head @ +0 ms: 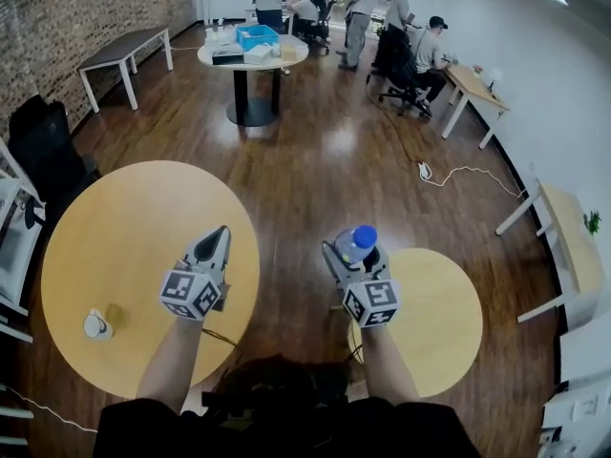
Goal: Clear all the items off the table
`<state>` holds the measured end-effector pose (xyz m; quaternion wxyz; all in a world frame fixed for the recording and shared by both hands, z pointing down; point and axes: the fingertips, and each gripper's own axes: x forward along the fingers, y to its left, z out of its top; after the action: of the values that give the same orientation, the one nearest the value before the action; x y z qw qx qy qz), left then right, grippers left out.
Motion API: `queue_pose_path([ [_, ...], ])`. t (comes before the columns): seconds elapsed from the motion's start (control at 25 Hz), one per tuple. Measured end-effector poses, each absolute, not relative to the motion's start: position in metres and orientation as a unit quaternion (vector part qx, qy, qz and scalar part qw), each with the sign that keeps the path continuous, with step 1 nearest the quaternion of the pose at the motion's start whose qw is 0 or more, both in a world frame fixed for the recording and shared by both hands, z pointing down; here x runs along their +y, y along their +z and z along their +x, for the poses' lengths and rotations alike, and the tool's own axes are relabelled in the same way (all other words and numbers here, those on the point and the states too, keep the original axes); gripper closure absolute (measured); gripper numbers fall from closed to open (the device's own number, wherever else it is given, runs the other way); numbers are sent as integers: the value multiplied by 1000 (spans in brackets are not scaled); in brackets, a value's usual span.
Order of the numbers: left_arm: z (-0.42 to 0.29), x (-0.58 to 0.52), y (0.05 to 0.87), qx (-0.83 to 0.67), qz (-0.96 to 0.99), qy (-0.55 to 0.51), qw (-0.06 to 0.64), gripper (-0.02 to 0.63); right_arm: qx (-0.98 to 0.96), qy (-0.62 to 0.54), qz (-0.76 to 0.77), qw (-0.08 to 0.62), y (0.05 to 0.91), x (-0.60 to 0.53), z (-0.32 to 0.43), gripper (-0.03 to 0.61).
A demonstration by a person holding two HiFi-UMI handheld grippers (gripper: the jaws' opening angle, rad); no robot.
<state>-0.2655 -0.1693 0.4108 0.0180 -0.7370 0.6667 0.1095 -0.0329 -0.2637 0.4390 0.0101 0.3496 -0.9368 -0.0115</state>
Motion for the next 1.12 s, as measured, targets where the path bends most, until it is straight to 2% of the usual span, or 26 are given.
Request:
queue_pose_path([
  [0.2,-316,-133,415,732,-672,112,17,614,-963,-6,267,23,448,-263,-93,192],
  [0.56,-362,-35,443,841,-530,111,14,614,-994,-10,98,55,475,-244,-207,191],
  [0.8,-400,66,459,888,-450,90,6,614,-998,-13,18,61,489,-177,-282,192],
  [1.12,-445,113,458,897,-437,69,9,614,-997,-45,7,61,481,-134,-341,191],
])
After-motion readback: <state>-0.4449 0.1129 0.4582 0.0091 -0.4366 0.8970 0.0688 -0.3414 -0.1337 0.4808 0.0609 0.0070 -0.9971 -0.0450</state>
